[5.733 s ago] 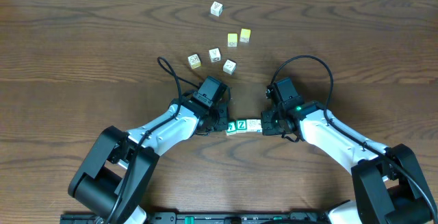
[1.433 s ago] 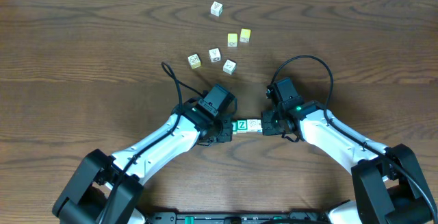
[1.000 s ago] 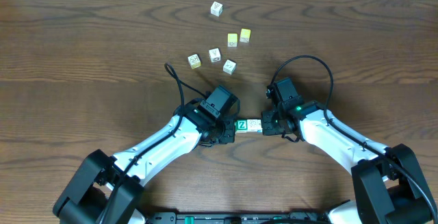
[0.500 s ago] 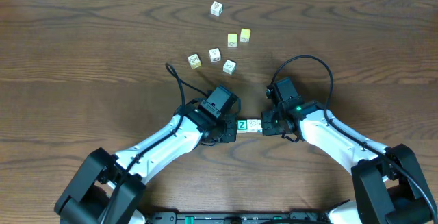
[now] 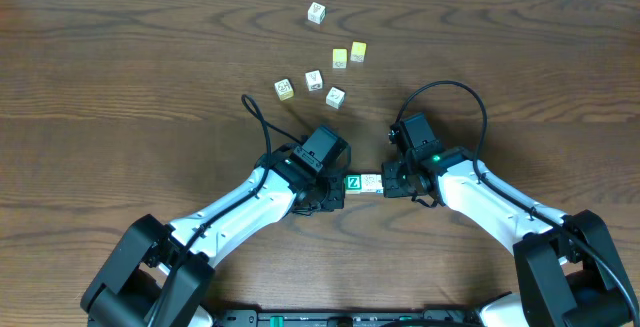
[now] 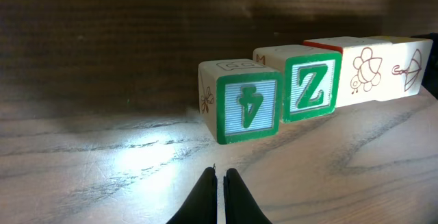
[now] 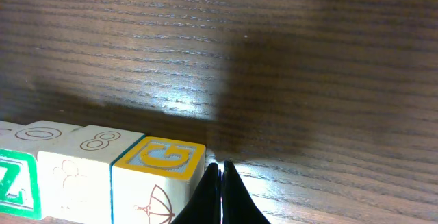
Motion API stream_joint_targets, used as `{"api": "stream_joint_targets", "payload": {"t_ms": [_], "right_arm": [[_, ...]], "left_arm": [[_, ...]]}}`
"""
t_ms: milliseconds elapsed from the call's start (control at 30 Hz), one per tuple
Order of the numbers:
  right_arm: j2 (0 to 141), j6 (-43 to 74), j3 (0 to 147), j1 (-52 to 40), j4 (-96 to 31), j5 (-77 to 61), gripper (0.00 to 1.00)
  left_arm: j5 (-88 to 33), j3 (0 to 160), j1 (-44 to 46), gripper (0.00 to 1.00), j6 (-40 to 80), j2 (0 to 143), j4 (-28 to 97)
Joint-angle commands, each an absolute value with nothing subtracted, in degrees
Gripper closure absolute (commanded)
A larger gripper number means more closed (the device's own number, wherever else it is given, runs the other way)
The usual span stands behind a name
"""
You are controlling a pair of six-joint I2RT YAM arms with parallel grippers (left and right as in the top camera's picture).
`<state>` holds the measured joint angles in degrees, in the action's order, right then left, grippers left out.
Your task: Lift 4 blocks
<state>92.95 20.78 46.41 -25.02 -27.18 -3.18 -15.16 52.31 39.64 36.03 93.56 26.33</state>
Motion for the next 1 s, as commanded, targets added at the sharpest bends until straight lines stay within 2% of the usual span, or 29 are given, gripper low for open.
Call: {"api": "stream_joint_targets", "payload": {"t_ms": [0, 967], "right_arm": [[93.4, 20.9, 46.4, -24.7, -27.2, -2.8, 0.99], [93.4, 20.9, 46.4, -24.7, -27.0, -2.8, 0.99]], "left_arm": [[-15.8, 51.4, 39.7, 0.93, 36.8, 94.3, 26.4], [-16.7, 50.7, 39.9, 0.93, 38.9, 95.7, 25.2]]}}
